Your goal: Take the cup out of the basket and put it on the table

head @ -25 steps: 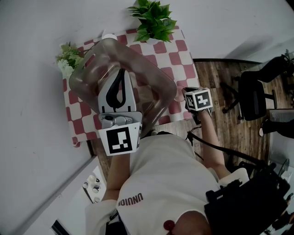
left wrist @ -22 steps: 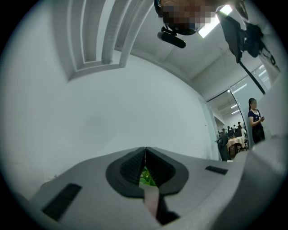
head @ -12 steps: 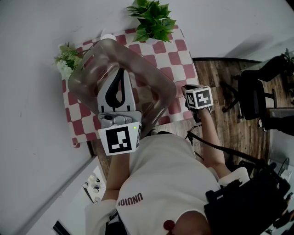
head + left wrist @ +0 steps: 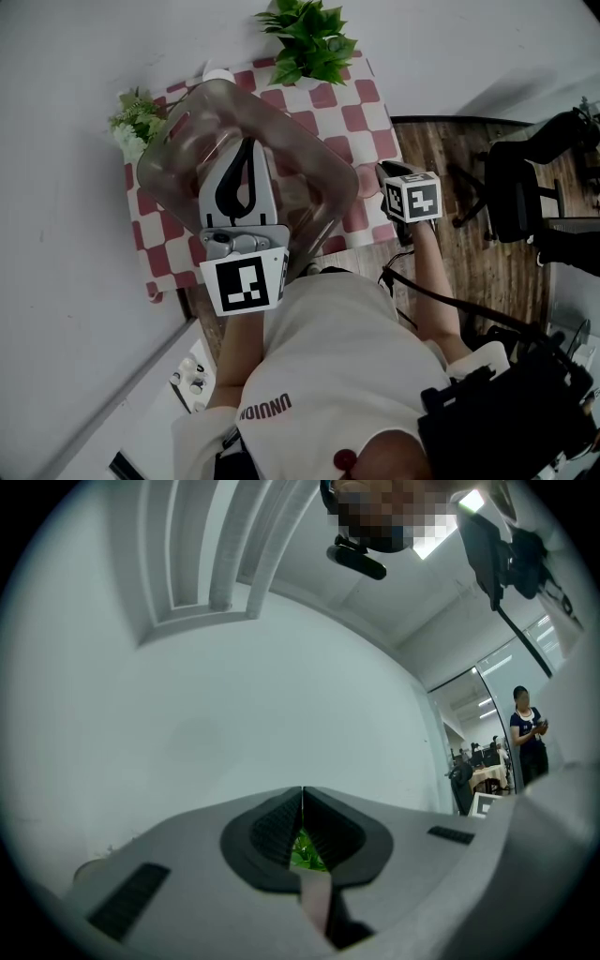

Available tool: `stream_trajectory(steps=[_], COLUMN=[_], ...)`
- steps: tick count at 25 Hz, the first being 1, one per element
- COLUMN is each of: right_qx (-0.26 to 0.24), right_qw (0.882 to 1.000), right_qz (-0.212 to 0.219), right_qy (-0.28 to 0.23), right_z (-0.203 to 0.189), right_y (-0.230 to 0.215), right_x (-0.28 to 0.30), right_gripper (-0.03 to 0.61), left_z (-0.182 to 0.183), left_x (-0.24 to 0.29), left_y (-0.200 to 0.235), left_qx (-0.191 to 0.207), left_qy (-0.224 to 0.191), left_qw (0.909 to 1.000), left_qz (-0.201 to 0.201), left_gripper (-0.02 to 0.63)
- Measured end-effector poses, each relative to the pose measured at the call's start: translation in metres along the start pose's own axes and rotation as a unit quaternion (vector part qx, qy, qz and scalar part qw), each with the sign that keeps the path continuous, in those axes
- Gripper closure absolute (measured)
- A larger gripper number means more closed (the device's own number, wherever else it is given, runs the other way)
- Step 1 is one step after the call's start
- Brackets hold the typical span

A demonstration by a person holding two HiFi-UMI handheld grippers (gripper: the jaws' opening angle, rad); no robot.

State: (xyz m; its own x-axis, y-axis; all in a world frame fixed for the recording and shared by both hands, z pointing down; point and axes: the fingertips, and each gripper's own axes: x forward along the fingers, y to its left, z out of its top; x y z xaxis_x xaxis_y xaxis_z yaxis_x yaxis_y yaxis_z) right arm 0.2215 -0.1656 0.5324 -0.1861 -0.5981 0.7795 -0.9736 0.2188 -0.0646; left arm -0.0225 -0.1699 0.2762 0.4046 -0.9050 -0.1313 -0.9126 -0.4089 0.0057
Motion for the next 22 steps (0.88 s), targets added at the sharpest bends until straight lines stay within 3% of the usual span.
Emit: stream_trajectory(steps=[4, 8, 14, 22], right_qx=[-0.006, -0.042, -0.106, -0.129], right_qw=[0.998, 0.99, 0.961, 0.927], right_qz=[-0.017, -0.037, -0.06, -0.069], right_qy=[-0.058, -0.131, -0.249, -0.345], right_z=[0.026, 0.058, 0.102, 0.13], right_y=[-0.001, 0.005, 0.023, 0.038], right_x=[-0.017, -0.041, -0.083, -0.126], right_gripper=[0.539, 0.557, 0.561, 0.561], left_z=[0.0, 0.0, 0.002, 0.007], left_x=[-0.001, -0.003, -0.007, -0.012], left_y=[-0.001, -0.001, -0.003, -0.001], left_qx=[-0.001, -0.001, 0.0, 0.012], left_qy=[0.0, -0.001, -0.004, -0.02], left_qw=[1.0, 1.0, 1.0, 0.9997], left_qz=[0.0, 0.001, 0.004, 0.009], left_gripper=[0.598, 0.598, 0.597, 0.598])
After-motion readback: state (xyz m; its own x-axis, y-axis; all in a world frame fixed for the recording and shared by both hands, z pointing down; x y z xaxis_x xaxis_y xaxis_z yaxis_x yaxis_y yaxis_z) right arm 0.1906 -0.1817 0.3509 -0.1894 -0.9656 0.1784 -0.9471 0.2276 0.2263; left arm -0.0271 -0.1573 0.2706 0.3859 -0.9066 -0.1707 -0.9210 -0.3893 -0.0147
